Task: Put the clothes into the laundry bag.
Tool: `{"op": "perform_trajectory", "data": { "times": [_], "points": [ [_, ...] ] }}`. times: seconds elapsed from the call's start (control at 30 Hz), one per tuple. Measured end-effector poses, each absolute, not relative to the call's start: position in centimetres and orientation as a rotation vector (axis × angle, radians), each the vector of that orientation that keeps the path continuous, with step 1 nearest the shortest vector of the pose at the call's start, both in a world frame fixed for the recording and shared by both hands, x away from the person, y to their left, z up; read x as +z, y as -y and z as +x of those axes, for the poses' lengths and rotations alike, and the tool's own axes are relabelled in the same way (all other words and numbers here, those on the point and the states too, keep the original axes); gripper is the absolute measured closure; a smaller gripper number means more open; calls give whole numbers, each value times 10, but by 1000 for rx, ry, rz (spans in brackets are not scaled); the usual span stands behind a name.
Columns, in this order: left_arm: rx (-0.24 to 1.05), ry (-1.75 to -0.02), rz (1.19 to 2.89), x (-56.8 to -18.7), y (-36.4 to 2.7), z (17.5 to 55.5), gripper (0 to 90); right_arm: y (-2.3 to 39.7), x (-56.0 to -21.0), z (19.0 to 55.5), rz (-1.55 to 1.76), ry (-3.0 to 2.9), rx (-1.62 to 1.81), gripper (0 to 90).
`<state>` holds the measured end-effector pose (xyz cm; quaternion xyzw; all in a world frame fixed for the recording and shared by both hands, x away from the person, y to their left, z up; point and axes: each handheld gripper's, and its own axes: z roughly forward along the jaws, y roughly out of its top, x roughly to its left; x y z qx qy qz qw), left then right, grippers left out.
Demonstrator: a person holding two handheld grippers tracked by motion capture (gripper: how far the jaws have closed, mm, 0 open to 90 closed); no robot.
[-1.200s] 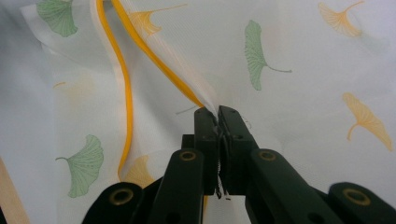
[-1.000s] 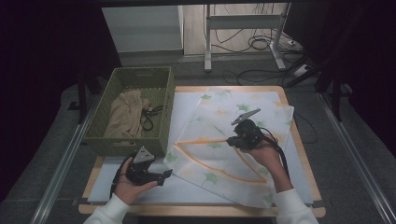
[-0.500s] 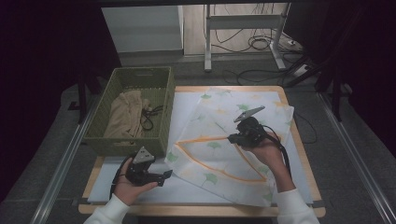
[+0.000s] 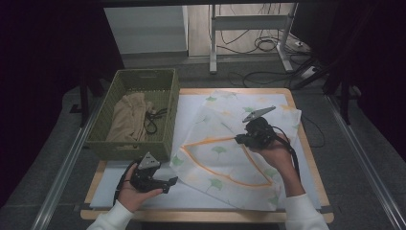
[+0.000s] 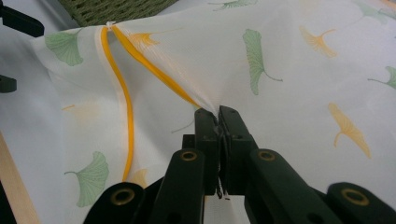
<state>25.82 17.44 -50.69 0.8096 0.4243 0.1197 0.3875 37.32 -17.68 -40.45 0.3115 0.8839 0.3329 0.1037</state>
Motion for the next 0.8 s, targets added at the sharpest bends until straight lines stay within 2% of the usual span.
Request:
{"op": "perform_trajectory", "data": {
  "times": [0.53, 0.8],
  "points": [
    [312, -1067, 2043, -503, -175, 255, 148, 179, -401, 375, 923, -2599, 1001, 861],
    [339, -1024, 1981, -483, -173, 251, 123, 179, -406, 376, 927, -2612, 999, 862]
  ]
}}
